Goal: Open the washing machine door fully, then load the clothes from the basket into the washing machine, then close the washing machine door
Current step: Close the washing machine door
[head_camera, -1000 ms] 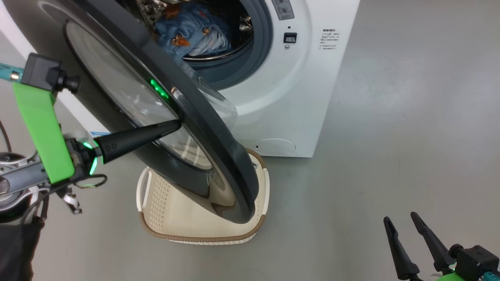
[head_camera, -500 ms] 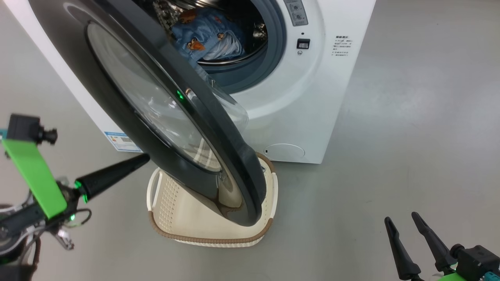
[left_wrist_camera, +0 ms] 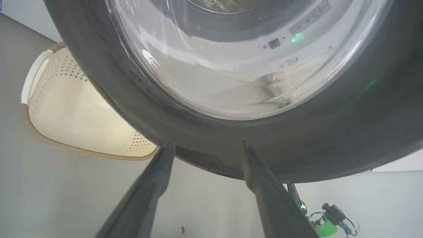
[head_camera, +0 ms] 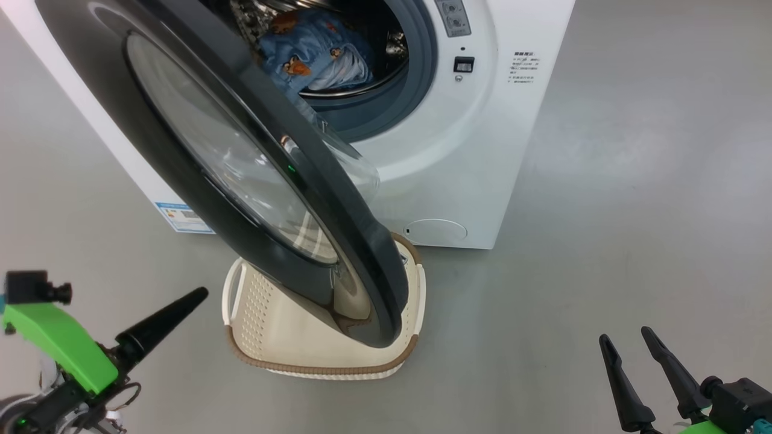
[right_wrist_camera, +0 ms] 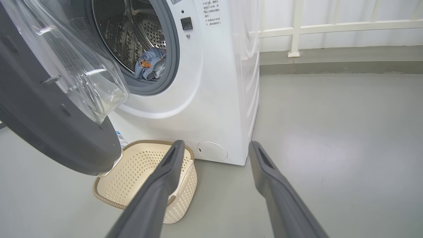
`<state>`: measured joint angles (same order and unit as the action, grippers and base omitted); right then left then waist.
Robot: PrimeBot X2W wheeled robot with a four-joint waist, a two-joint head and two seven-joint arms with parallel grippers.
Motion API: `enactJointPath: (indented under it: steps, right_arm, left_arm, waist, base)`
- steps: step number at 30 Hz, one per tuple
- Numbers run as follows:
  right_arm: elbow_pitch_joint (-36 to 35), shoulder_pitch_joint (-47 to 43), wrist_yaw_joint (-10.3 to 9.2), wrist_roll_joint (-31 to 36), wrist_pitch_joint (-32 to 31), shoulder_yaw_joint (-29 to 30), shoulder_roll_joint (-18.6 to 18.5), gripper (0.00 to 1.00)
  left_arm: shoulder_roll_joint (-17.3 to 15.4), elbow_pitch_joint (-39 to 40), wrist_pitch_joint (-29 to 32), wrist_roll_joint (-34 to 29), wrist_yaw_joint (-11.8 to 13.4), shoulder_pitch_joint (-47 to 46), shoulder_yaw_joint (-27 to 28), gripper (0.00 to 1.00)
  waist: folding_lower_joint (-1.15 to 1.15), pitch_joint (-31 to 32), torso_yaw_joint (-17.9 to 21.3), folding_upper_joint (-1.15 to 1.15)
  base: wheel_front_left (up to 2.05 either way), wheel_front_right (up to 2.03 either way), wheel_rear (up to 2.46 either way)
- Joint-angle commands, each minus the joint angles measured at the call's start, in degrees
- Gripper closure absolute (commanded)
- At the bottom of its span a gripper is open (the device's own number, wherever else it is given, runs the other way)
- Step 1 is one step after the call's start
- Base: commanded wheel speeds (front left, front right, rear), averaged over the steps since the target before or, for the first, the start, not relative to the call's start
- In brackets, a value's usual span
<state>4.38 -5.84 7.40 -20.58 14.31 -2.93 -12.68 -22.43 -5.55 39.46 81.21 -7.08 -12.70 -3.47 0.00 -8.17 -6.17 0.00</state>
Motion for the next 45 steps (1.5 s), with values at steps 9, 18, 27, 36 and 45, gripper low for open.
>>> enactJointPath:
  steps: [9, 18, 27, 36, 45]
  right_arm:
    - [-1.0, 1.1, 0.09, 0.1, 0.7, -0.9, -1.3, 0.0]
    - [-0.7, 1.7, 0.09, 0.0, 0.7, -0.6, -1.8, 0.0]
    - [-0.5, 2.4, 0.09, -0.1, 0.7, -0.4, -2.5, 0.0]
    - [-0.3, 2.8, 0.09, -0.2, 0.7, -0.3, -3.3, 0.0]
    - [-0.3, 2.9, 0.09, -0.3, 0.7, 0.3, -3.5, 0.0]
  left_arm:
    - [-1.9, -1.1, -10.1, -2.1, -0.4, 1.9, 0.6, 0.0]
    - [-4.0, -0.9, -22.8, -4.1, -0.4, 4.2, -2.7, 0.0]
    - [-7.3, -3.2, -38.4, -9.2, -0.4, 5.8, -11.1, 0.0]
    - [-10.0, -8.8, -52.9, -13.7, -0.4, 4.8, -18.6, 0.0]
    - [-5.4, -11.0, -54.4, -27.5, -0.4, 5.4, -11.2, 0.0]
  waist:
    - [0.0, -0.7, 1.7, 0.0]
    - [0.0, -1.1, 4.2, 0.0]
    - [0.0, -0.9, 6.1, 0.0]
    - [0.0, -0.3, 7.6, 0.0]
    - [0.0, 0.2, 8.4, 0.0]
  base:
    - [0.0, 0.0, 0.0]
    - [0.0, 0.0, 0.0]
    - [0.0, 0.0, 0.0]
    - [0.0, 0.0, 0.0]
    - [0.0, 0.0, 0.0]
